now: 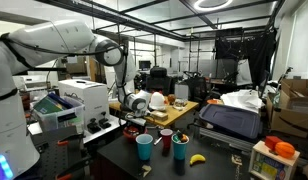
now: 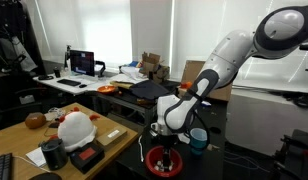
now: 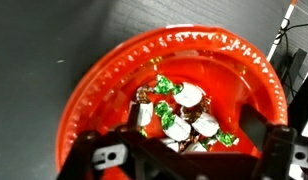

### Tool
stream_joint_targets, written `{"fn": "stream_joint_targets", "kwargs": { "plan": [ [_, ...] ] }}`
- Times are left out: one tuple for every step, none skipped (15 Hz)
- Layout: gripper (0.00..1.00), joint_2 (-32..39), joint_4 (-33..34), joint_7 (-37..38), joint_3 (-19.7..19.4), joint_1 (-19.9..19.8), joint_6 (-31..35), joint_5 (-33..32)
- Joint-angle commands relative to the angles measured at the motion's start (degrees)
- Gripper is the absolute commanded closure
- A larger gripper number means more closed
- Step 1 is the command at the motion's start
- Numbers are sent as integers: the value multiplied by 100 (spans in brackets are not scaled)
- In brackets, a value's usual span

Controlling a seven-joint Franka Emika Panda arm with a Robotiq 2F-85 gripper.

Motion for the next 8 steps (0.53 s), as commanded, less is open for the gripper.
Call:
{"fn": "stream_joint_targets", "kwargs": {
  "plan": [
    [0, 91, 120, -237, 105, -16, -153, 97],
    [0, 84, 111, -270, 110, -12, -153, 91],
    [0, 79, 103, -295, 124, -14, -167, 92],
    [0, 76, 97, -298, 127, -10, -169, 92],
    [0, 68, 80, -297, 130, -3, -156, 87],
    [0, 30, 34, -286, 130, 5, -129, 78],
    [0, -5, 4, -254, 108, 34, -89, 58],
    [0, -38, -16, -223, 84, 68, -100, 42]
  ]
}}
